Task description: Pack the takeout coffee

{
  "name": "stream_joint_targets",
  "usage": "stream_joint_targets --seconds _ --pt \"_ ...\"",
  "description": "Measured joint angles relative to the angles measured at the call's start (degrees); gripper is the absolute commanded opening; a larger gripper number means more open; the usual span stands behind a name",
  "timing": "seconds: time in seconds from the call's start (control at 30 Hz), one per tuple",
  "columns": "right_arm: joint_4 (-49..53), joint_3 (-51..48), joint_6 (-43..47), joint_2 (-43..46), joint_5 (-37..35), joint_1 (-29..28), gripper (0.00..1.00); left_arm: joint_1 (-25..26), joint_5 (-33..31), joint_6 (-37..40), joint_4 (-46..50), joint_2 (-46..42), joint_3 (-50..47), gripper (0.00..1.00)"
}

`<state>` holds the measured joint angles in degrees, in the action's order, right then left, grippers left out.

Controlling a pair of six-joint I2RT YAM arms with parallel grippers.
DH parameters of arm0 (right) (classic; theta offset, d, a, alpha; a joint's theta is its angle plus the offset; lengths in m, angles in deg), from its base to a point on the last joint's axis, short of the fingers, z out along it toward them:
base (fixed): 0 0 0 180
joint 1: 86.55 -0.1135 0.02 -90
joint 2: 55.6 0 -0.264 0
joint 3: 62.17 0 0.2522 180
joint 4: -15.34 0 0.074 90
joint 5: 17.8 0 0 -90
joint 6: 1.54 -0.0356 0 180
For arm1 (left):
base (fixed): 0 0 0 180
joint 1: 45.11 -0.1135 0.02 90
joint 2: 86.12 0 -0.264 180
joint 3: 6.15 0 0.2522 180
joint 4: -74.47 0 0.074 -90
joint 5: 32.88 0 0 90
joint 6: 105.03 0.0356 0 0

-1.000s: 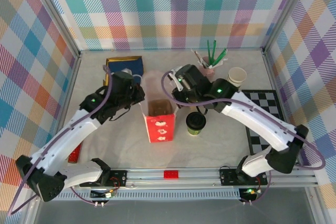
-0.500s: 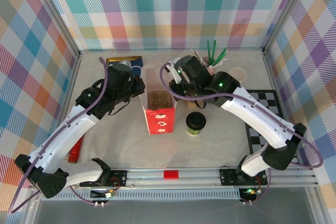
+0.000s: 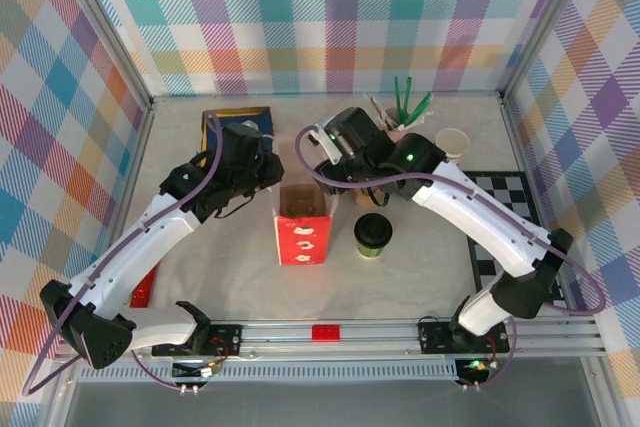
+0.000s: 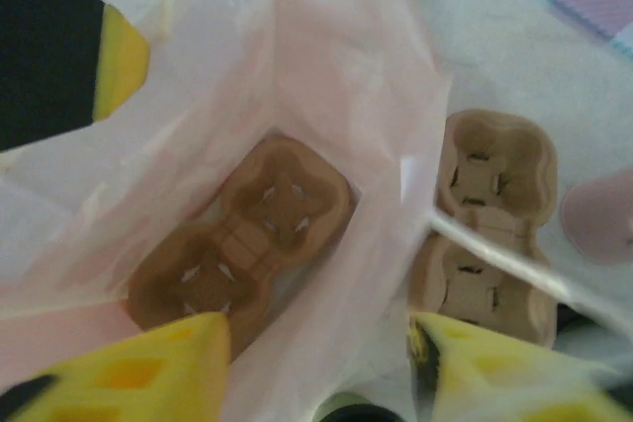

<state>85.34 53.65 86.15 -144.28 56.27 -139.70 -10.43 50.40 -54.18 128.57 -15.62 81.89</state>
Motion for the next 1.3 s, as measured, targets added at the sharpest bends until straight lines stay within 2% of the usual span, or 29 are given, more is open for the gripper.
stream_joint_targets --seconds 0.03,0.07,0.1,0.23,0.3,0.43,0.5,0.57,0.8,1.03,1.3 --pt "0.92 0.63 0.00 -0.31 0.24 0.00 0.77 0.00 0.24 -0.22 -0.02 0.00 0.00 0.49" --pt "2.05 1.53 -0.11 -0.61 0.61 0.00 0.86 0.00 0.33 -0.17 -0.02 0.00 0.02 0.55" --pt "3.23 2.56 -0.07 -0.90 0.87 0.00 0.91 0.00 0.48 -0.07 -0.02 -0.02 0.02 0.61" --pt "8.39 8.02 0.15 -2.27 1.97 0.00 0.99 0.00 0.50 0.02 0.07 -0.26 0.24 0.73" --pt "11.74 12.26 0.33 -3.54 2.62 0.00 0.99 0.00 0.17 0.13 0.44 -0.48 0.46 0.81" --pt "19.56 24.44 1.49 -7.65 3.72 -0.92 0.99 0.00 -1.14 0.22 2.10 -1.29 0.76 0.85" --pt "24.94 32.89 2.19 -11.04 4.70 -2.54 0.99 0.00 -1.92 0.55 3.32 -1.97 0.90 0.87" --pt "27.34 37.11 2.84 -12.90 4.98 -4.46 0.99 0.00 -2.49 1.07 4.44 -2.89 1.11 0.88" --pt "34.53 38.12 3.21 -17.70 6.71 -6.19 0.99 0.00 -4.11 2.82 8.81 -7.39 5.79 0.88" --pt "35.91 39.19 2.99 -22.32 6.36 -6.12 0.99 -1.99 -5.79 4.98 11.30 -10.58 7.63 0.85" --pt "35.89 41.83 2.54 -19.06 4.63 -6.12 0.99 -6.78 -3.15 6.21 12.07 -10.54 6.95 0.88"
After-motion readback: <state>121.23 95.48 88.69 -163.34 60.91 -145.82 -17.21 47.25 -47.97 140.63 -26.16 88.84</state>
